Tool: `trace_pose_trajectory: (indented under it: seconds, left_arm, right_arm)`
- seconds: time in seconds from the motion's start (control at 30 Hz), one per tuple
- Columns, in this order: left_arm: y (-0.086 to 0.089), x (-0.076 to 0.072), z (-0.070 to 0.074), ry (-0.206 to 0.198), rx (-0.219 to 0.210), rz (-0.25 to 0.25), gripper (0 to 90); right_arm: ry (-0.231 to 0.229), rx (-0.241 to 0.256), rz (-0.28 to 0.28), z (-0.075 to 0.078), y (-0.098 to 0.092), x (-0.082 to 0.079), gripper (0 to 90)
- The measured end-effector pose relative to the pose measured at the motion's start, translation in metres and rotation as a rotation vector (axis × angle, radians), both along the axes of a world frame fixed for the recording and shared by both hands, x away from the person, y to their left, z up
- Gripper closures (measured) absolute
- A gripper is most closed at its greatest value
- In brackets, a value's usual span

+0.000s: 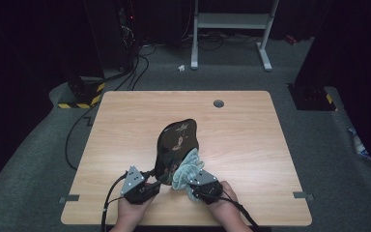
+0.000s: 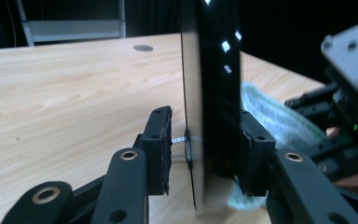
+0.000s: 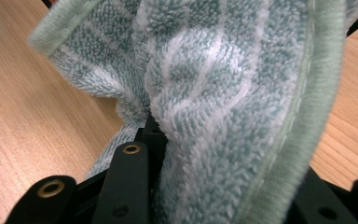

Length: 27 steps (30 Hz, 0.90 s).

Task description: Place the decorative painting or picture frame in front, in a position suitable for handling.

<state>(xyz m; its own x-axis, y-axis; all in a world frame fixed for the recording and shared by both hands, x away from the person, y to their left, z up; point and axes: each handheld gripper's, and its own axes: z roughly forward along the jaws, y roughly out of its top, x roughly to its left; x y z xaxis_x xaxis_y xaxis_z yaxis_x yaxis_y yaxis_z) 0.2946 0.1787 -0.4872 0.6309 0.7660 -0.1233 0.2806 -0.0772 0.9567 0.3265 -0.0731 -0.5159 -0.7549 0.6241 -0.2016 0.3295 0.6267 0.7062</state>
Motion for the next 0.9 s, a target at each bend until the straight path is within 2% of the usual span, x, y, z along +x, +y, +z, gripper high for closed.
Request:
trace_pose_trajectory:
  seconds: [0.1,0.13,0.17,0.2,0.23,0.27,0.3,0.4,0.5,0.63,0.67,0.7,0.73,0.77,0.8,0.83,0.9]
  left_arm:
    - [0.003,0.001,0.003,0.002,-0.01,-0.008,70.1]
    - [0.003,0.001,0.003,0.007,-0.015,-0.014,70.1]
    - [0.003,0.001,0.003,0.013,-0.017,-0.017,73.2]
    - [0.002,0.001,0.003,0.016,-0.023,-0.021,76.4]
    - [0.002,0.0,0.003,0.018,-0.025,-0.02,76.4]
    - [0.001,-0.001,0.003,0.019,-0.029,-0.016,77.3]
    - [0.001,-0.001,0.003,0.019,-0.029,-0.016,77.5]
    - [0.0,-0.001,0.002,0.022,-0.032,-0.008,77.7]
    - [-0.001,-0.002,0.002,0.018,-0.032,0.0,77.8]
    - [-0.001,-0.002,0.002,0.024,-0.039,0.007,78.1]
    - [-0.002,-0.002,0.002,0.027,-0.041,0.01,78.1]
    - [-0.002,-0.002,0.002,0.027,-0.041,0.01,78.1]
    - [-0.001,-0.002,0.002,0.026,-0.037,0.011,78.2]
    - [-0.002,-0.002,0.002,0.026,-0.037,0.012,78.2]
    - [-0.002,-0.002,0.002,0.025,-0.038,0.015,78.2]
    - [-0.002,-0.002,0.002,0.025,-0.038,0.015,78.2]
    - [-0.002,-0.001,0.002,0.025,-0.037,0.017,78.2]
  right_arm:
    - [0.001,-0.001,-0.007,0.001,-0.002,0.003,64.6]
    - [0.002,0.001,-0.017,0.001,-0.004,0.007,64.6]
    - [0.007,0.002,-0.032,0.001,-0.006,0.01,64.6]
    - [0.004,0.001,-0.061,0.001,-0.012,0.021,64.7]
    - [0.004,0.001,-0.061,0.001,-0.012,0.021,64.7]
    - [-0.001,0.003,-0.102,0.002,-0.019,0.034,64.8]
    - [-0.001,0.003,-0.102,0.002,-0.019,0.034,64.8]
    - [0.001,0.001,-0.167,0.005,-0.027,0.054,64.9]
    - [0.009,0.002,-0.171,0.004,-0.026,0.058,65.5]
    - [0.015,-0.002,-0.129,0.004,-0.014,0.046,65.8]
    - [0.014,0.001,-0.095,0.003,-0.007,0.036,65.8]
    - [0.014,0.001,-0.095,0.003,-0.007,0.036,65.8]
    - [0.017,0.007,-0.058,0.001,0.001,0.025,65.9]
    - [0.017,0.007,-0.058,0.001,0.001,0.025,65.9]
    - [0.012,0.007,-0.018,0.001,0.01,0.013,66.0]
    - [0.012,0.007,-0.018,0.001,0.01,0.013,66.0]
    - [0.011,0.006,0.015,0.0,0.017,0.001,66.0]
